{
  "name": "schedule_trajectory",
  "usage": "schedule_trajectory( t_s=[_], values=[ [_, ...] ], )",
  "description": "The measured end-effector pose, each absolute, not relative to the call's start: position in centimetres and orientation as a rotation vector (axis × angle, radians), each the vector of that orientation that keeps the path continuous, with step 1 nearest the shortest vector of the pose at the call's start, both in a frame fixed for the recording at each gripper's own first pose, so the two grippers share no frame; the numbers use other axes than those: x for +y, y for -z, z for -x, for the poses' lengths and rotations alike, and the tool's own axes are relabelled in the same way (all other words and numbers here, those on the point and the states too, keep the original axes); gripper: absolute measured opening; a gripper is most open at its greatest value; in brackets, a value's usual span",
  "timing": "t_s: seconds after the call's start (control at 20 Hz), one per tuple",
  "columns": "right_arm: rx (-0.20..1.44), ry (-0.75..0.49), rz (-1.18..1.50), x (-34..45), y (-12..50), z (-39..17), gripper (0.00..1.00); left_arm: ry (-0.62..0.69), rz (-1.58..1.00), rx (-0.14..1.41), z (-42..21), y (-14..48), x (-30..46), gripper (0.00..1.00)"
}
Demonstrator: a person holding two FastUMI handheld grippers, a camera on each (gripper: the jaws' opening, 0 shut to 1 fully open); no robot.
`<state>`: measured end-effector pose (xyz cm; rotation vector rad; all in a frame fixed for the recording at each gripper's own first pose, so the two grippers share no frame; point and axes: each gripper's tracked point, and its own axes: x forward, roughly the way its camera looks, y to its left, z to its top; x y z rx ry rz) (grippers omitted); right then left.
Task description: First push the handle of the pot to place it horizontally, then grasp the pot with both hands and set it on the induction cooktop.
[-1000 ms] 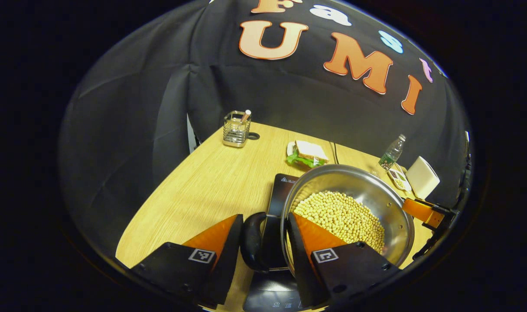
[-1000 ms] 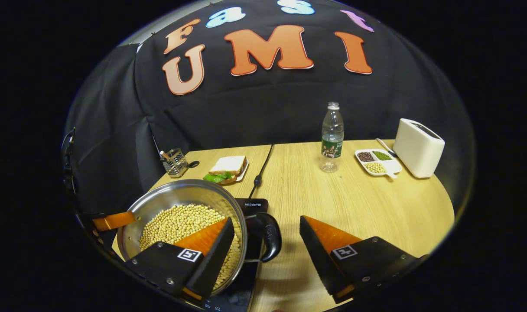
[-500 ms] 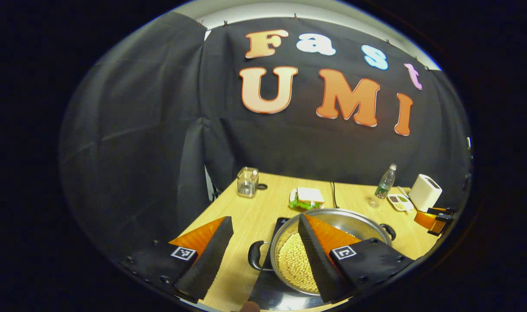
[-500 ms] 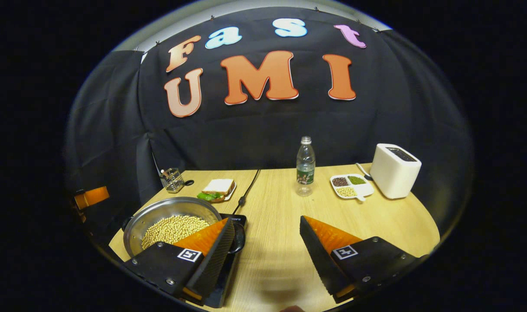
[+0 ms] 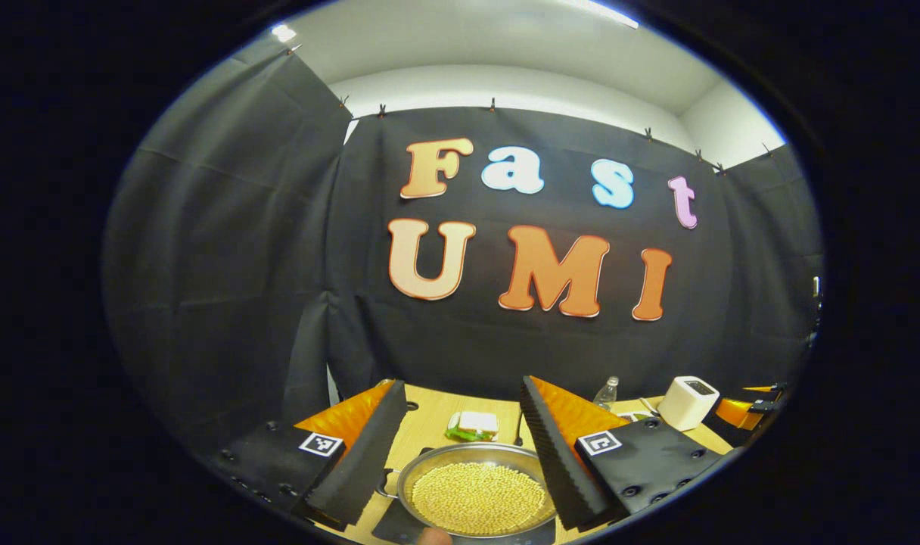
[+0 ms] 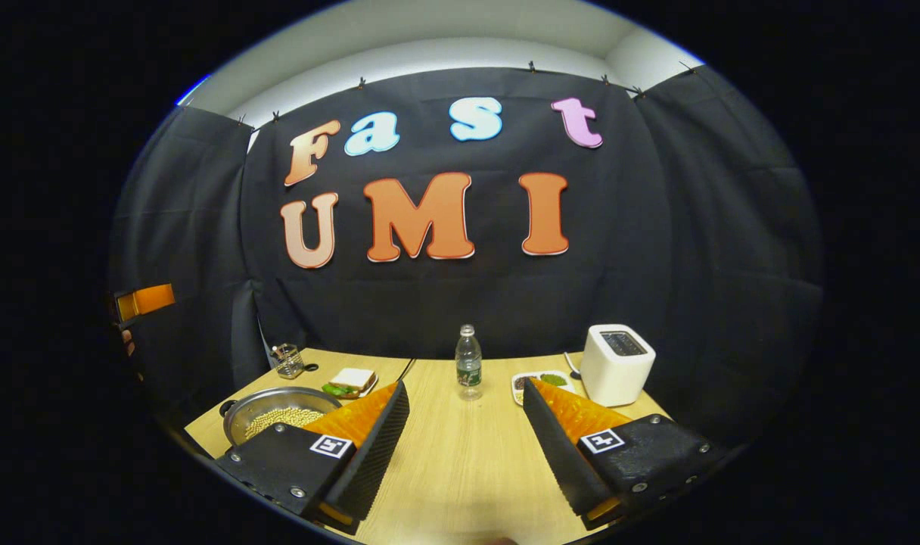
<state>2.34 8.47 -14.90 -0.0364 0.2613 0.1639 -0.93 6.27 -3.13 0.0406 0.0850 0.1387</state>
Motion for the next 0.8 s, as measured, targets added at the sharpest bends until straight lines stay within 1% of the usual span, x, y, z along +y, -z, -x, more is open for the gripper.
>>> schedule_trajectory(
  t_s=[0.2,0.35,0.55,0.8],
  values=[
    [0.162,-0.113,0.066,4.9,10.1,-0.9,0.94,-0.077,-0.061,0.052,1.2,1.9,2.5,0.97],
    [0.132,-0.102,0.061,3.5,8.4,0.2,0.94,-0.034,-0.054,0.078,1.2,2.6,0.2,0.97],
    [0.107,-0.098,0.055,2.3,7.5,1.0,0.94,-0.038,-0.071,0.064,1.3,2.2,-0.3,0.97],
    [0.118,-0.078,0.020,1.0,7.8,1.1,0.94,-0.072,-0.077,0.061,1.6,2.0,0.2,0.97]
  ],
)
